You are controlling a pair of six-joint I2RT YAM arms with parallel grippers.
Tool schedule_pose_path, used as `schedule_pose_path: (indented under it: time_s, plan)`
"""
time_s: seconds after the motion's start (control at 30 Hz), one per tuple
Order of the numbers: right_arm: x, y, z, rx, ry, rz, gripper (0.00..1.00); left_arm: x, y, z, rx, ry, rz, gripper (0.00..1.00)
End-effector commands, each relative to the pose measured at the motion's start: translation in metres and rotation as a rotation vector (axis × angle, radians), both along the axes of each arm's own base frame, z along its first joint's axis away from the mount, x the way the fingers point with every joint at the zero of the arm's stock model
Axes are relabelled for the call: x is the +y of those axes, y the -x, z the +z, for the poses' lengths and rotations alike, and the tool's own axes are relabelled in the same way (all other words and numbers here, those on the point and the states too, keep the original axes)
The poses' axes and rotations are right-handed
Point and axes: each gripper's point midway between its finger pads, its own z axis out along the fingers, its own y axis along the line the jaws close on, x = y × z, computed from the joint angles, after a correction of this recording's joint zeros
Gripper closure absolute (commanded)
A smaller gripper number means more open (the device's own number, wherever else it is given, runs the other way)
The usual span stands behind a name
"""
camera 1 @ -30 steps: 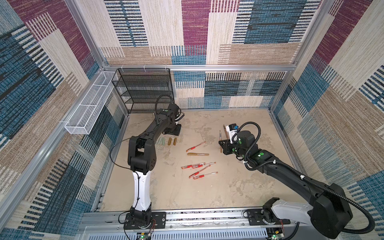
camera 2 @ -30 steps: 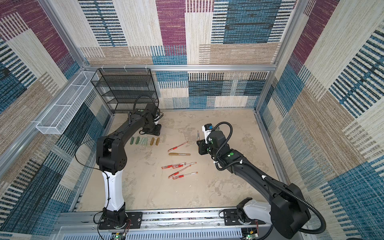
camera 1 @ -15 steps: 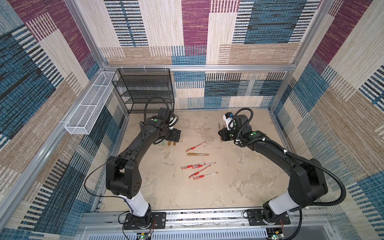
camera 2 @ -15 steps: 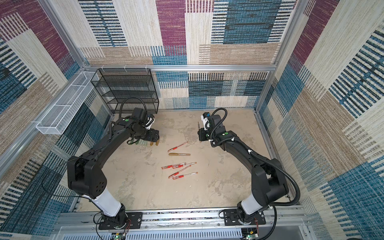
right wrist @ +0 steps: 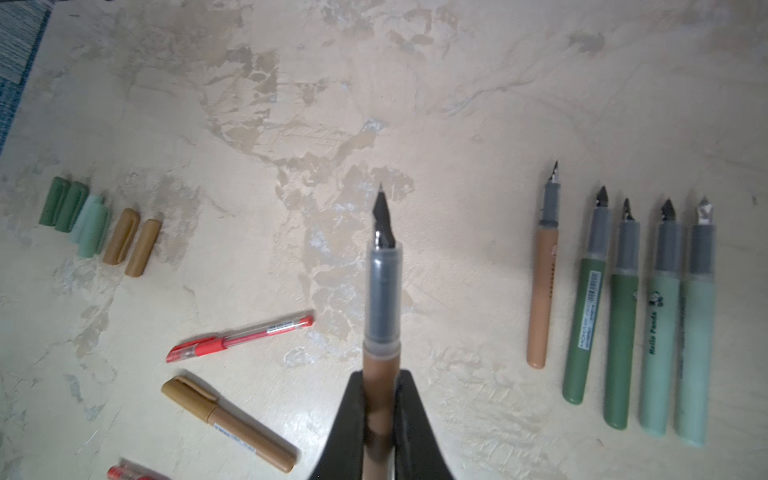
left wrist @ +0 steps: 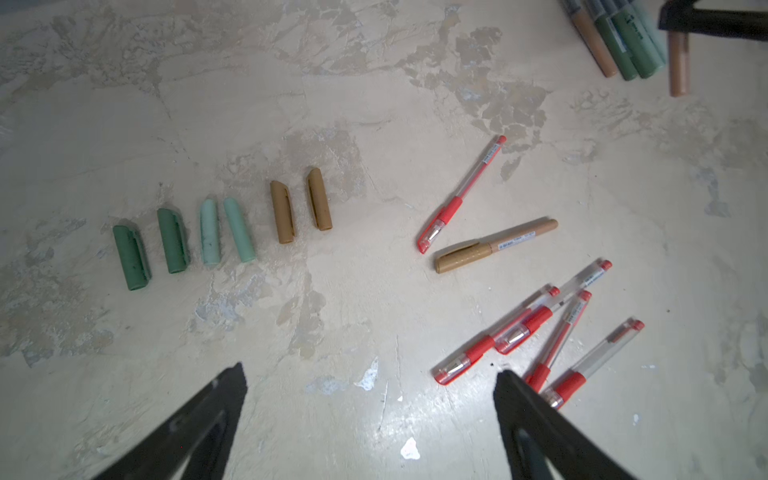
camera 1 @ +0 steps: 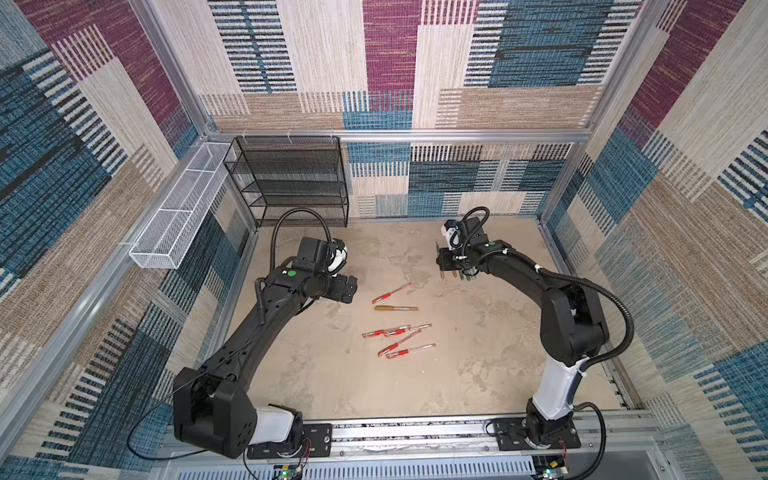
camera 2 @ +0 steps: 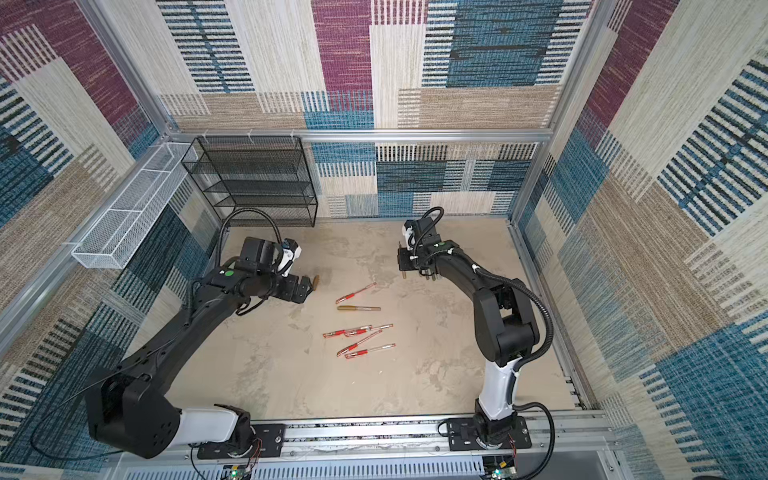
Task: Open the pen caps
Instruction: 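Lower the uncapped tan pen beside the uncapped pens and open the right gripper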
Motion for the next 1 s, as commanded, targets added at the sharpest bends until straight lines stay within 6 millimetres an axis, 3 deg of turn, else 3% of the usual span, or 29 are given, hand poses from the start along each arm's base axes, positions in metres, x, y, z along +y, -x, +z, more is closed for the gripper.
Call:
schedule_pose_path:
  time_s: [0.0,0.27,0.47,0.63,0.97]
  plan:
    - [-0.007,-0.008,-0.015,0.029,0.045,-0.013,1.00,-0.003,-0.001,0.007,-0.045,0.057,-0.037,0.02]
    - [-0.019,-0.022,-0.059,0.121,0.106,-0.047,1.00,0.024,-0.003,0.012,-0.050,0.186,0.087,0.01]
    - [-0.024,-0.033,-0.076,0.160,0.114,-0.061,0.99,0.033,-0.008,0.017,-0.071,0.188,0.108,0.01]
    - [-0.034,-0.040,-0.084,0.167,0.131,-0.094,0.98,0.034,-0.009,0.016,-0.068,0.193,0.112,0.01]
    - [-0.035,-0.052,-0.094,0.172,0.148,-0.097,0.92,0.035,-0.008,0.016,-0.070,0.200,0.116,0.01]
